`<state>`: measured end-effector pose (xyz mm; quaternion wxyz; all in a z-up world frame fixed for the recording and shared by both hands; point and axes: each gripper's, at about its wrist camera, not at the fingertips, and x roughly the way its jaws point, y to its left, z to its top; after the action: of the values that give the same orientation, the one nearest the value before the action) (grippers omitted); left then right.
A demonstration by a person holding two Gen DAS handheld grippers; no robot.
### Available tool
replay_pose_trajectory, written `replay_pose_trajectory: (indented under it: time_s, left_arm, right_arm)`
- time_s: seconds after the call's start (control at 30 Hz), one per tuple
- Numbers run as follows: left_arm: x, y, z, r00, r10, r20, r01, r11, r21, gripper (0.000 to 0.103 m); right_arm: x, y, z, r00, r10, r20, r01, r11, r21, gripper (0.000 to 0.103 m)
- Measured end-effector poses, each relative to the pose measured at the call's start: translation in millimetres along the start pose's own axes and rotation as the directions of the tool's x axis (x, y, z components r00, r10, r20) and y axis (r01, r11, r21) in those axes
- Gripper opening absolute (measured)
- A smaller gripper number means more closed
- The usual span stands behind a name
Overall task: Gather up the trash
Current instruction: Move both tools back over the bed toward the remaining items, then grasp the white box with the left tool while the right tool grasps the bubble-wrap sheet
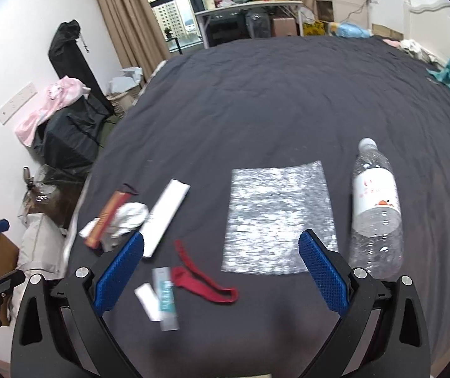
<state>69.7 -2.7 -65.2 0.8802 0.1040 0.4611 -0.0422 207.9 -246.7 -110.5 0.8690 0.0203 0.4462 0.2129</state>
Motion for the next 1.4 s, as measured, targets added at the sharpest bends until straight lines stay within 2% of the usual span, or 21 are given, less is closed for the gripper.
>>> replay_pose_trajectory:
  time_s: [0.23,0.37,0.43,0.5,0.63,0.73,0.8,0.97,1.03,1.13,1.23,1.27,1.37,1.4]
  left_arm:
    - [36,-40,23,0.992,-0.128,-0.017,0.129,0.989,0.077,0.098]
    - [59,-39,36,0.981,-0.196,-0.016,0.196,0.98,0.019,0.098]
    - [72,-36,45,0.966,-0.256,-0.023,0.256,0.967,-0.011,0.098]
    - [81,-37,53,0.958,-0.285,-0.027,0.284,0.959,-0.01,0.098]
    - [102,-39,74,0.95,-0.311,-0.039,0.311,0.95,0.011,0.098]
    - [131,-30,96,0.937,-0.341,-0.073,0.336,0.939,-0.075,0.098]
    - [149,-26,104,0.935,-0.34,-0.096,0.328,0.936,-0.124,0.097]
    - [179,-23,114,0.933,-0.337,-0.128,0.316,0.935,-0.16,0.077]
    - [193,-25,113,0.927,-0.337,-0.163,0.314,0.937,-0.151,0.07]
    - [205,-28,109,0.93,-0.307,-0.202,0.288,0.95,-0.12,0.056]
    - [212,-29,104,0.929,-0.294,-0.226,0.278,0.955,-0.1,0.034]
    - [214,-28,103,0.919,-0.313,-0.239,0.295,0.949,-0.11,0.032]
    - [212,-26,101,0.914,-0.329,-0.237,0.308,0.944,-0.12,0.031]
    - [210,-26,101,0.914,-0.329,-0.236,0.309,0.944,-0.119,0.031]
  right_arm:
    - [27,-23,1,0.999,-0.024,-0.038,0.023,0.999,-0.044,0.096]
    - [46,-28,3,0.997,-0.029,-0.068,0.025,0.997,-0.073,0.096]
    - [54,-32,5,0.997,-0.026,-0.079,0.02,0.997,-0.07,0.096]
    - [65,-38,8,0.995,-0.02,-0.094,0.013,0.998,-0.064,0.096]
    - [79,-42,13,0.993,-0.039,-0.11,0.029,0.995,-0.093,0.096]
    - [86,-41,16,0.992,-0.056,-0.115,0.04,0.99,-0.136,0.096]
    - [89,-38,18,0.992,-0.059,-0.114,0.04,0.986,-0.161,0.096]
    - [98,-30,17,0.991,-0.077,-0.109,0.049,0.968,-0.248,0.096]
    - [106,-30,17,0.989,-0.075,-0.125,0.041,0.966,-0.256,0.096]
    - [115,-29,16,0.986,-0.08,-0.145,0.038,0.961,-0.274,0.096]
    - [122,-28,14,0.985,-0.084,-0.153,0.037,0.957,-0.287,0.095]
    - [123,-28,13,0.985,-0.078,-0.155,0.031,0.958,-0.286,0.094]
    - [126,-29,11,0.984,-0.075,-0.16,0.027,0.958,-0.285,0.09]
    - [126,-28,10,0.984,-0.073,-0.161,0.024,0.958,-0.285,0.085]
